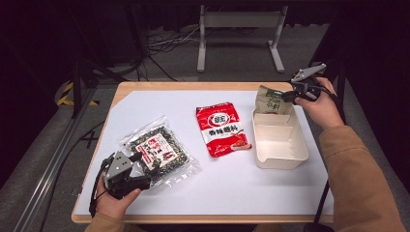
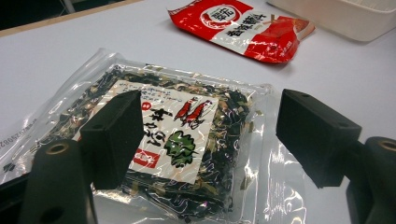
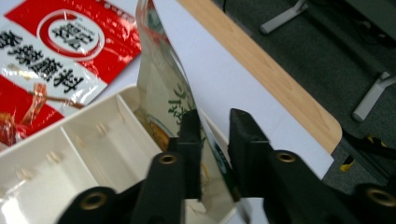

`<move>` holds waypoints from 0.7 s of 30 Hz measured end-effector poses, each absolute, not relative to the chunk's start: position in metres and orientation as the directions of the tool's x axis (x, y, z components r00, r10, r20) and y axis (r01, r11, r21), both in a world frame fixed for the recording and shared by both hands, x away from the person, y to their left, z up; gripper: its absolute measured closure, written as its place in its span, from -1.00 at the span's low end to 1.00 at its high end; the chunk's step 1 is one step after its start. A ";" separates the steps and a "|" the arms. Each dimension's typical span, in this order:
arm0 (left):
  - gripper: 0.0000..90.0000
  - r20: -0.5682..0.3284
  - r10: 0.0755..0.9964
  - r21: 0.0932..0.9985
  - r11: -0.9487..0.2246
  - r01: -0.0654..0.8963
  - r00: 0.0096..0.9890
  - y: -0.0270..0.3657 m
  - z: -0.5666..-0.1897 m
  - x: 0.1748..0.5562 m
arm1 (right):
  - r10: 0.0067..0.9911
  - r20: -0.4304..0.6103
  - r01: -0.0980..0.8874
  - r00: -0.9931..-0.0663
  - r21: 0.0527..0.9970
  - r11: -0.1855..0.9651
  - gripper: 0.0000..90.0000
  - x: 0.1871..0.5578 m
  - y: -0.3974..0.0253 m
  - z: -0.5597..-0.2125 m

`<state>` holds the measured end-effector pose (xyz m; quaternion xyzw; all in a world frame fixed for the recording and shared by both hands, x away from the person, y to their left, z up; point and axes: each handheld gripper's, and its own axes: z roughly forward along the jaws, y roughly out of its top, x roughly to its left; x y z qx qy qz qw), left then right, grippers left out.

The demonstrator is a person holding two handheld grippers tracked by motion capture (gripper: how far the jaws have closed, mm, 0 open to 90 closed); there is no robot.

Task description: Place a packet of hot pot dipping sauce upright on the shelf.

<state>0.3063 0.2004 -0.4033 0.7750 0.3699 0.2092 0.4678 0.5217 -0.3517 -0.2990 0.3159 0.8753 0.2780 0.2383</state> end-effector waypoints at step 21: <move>-0.50 -0.039 0.755 0.881 -0.282 0.379 0.654 0.195 -0.402 0.316 | 0.732 -0.273 0.278 -0.624 0.798 0.535 -0.39 0.485 -0.342 -0.269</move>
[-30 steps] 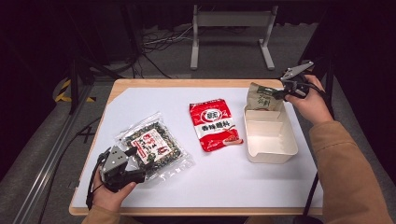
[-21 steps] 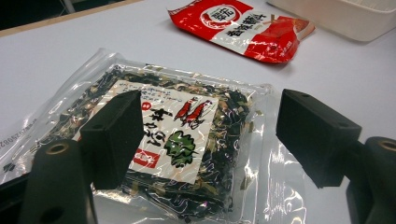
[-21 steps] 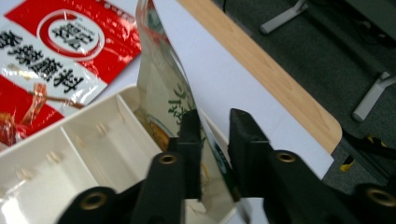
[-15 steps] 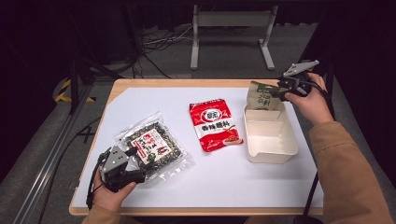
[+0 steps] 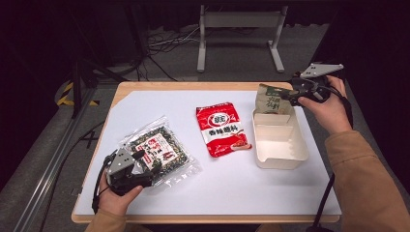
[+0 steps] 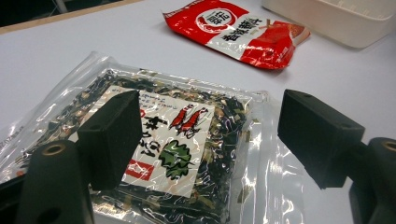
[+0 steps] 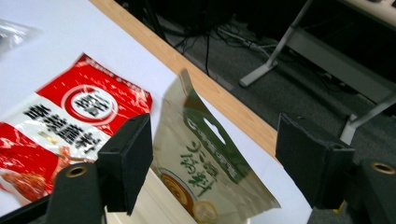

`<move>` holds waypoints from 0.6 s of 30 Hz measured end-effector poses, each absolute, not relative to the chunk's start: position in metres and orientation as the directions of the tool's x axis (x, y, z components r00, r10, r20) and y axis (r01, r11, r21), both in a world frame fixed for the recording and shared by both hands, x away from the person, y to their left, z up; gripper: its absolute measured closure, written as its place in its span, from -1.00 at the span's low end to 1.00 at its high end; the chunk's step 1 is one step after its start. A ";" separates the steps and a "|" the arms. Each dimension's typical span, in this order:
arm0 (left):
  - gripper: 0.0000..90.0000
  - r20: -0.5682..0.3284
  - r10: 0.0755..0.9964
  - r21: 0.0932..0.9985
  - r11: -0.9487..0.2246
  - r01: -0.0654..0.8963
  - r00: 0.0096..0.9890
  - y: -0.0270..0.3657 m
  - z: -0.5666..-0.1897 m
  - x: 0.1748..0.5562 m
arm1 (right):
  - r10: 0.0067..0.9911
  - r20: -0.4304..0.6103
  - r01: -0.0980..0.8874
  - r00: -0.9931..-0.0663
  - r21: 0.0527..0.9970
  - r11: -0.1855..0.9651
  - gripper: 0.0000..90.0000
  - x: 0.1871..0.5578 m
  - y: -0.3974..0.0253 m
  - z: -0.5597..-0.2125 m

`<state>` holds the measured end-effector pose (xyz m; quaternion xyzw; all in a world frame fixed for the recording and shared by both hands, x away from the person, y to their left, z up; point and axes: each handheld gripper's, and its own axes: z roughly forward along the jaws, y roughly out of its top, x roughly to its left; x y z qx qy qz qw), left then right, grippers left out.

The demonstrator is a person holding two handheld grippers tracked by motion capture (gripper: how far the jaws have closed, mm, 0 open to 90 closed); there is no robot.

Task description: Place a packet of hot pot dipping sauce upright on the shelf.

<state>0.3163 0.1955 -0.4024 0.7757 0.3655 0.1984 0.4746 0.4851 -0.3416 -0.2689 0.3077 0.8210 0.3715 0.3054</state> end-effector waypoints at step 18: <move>-0.29 -0.060 0.698 0.873 -0.311 0.377 0.714 0.182 -0.377 0.330 | 0.680 -0.217 0.183 -0.700 0.866 0.465 -0.30 0.416 -0.309 -0.259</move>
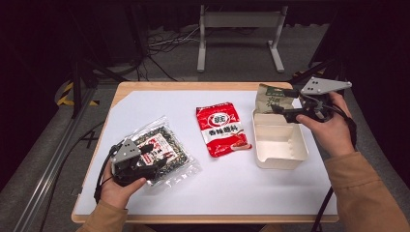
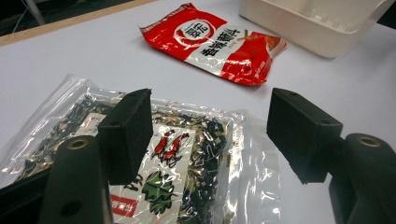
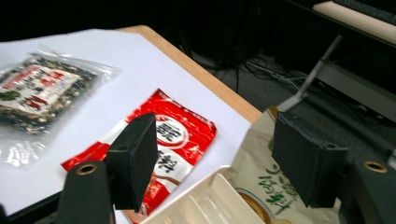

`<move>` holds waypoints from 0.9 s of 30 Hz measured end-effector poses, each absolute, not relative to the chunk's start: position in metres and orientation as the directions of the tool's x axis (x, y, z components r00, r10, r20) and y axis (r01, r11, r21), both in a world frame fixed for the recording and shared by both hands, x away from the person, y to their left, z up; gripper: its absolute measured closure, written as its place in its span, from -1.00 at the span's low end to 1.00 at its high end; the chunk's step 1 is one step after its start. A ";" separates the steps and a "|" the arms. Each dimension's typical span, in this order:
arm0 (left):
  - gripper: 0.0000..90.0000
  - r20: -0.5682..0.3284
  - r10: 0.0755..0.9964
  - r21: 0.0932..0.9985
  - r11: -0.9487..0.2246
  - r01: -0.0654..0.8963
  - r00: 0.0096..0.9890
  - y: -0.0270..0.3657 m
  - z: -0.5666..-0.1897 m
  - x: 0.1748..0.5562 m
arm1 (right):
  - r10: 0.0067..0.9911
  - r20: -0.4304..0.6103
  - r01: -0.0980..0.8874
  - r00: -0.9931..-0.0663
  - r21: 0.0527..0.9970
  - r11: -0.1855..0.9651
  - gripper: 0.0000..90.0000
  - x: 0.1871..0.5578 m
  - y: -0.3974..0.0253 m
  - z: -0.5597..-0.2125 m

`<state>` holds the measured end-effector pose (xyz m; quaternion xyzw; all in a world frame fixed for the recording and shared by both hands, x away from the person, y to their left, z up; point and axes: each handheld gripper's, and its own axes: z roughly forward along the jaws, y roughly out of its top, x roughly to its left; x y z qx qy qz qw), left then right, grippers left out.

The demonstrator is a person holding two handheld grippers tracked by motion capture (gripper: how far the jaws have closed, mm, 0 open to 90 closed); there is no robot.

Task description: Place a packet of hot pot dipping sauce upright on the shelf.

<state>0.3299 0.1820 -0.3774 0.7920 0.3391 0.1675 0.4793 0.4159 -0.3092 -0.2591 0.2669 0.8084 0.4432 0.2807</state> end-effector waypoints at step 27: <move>-0.91 -0.081 0.680 0.860 -0.322 0.396 0.729 0.151 -0.374 0.360 | 0.673 -0.002 0.255 -0.740 0.925 0.283 -0.64 0.356 -0.298 -0.334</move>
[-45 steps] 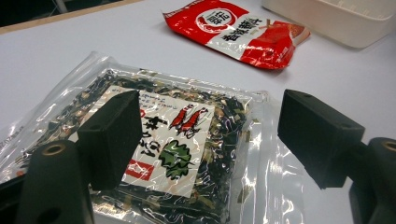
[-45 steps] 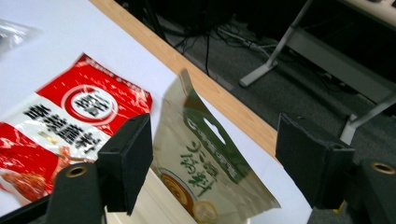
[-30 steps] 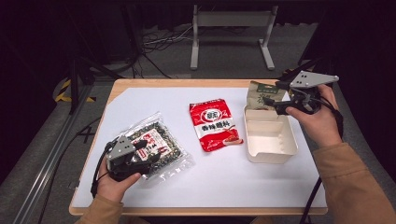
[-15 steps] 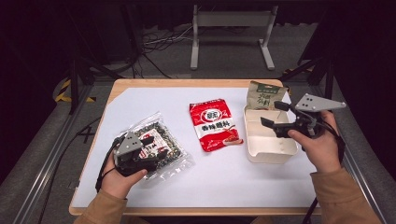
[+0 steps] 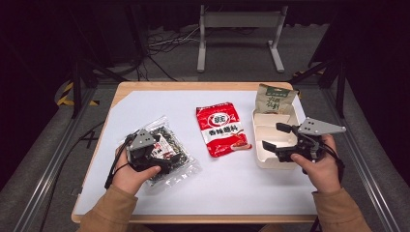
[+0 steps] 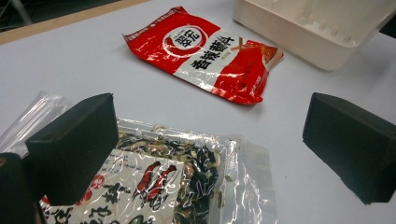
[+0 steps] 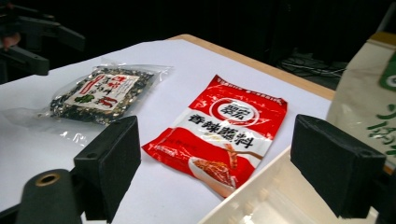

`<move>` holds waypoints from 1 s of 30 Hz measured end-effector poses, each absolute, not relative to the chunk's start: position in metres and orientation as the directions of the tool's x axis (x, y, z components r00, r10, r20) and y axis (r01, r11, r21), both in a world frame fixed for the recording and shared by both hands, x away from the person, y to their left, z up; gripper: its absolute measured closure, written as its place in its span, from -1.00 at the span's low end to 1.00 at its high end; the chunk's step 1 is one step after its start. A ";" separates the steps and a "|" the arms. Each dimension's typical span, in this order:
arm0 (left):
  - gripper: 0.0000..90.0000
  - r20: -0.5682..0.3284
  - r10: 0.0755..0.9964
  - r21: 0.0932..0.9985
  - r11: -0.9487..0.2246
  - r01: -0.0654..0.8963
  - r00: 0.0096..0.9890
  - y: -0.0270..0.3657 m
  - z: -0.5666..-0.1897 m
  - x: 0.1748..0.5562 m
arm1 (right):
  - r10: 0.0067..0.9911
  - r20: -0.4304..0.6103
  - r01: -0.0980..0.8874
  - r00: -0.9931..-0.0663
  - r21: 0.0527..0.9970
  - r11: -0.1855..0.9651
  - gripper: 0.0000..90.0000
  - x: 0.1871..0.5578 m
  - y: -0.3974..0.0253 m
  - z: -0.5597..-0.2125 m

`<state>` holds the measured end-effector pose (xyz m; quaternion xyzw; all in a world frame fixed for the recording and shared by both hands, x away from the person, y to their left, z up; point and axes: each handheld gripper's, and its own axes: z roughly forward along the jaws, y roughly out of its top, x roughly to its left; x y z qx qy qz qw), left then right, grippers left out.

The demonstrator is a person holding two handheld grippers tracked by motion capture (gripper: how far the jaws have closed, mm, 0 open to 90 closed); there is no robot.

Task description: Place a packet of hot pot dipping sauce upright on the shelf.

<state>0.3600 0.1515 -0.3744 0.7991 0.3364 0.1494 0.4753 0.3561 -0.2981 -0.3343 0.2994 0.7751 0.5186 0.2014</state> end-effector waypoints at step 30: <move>-0.56 -0.079 0.656 0.838 -0.365 0.406 0.751 0.091 -0.368 0.461 | 0.601 -0.037 0.189 -0.798 0.932 0.308 -0.70 0.315 -0.294 -0.353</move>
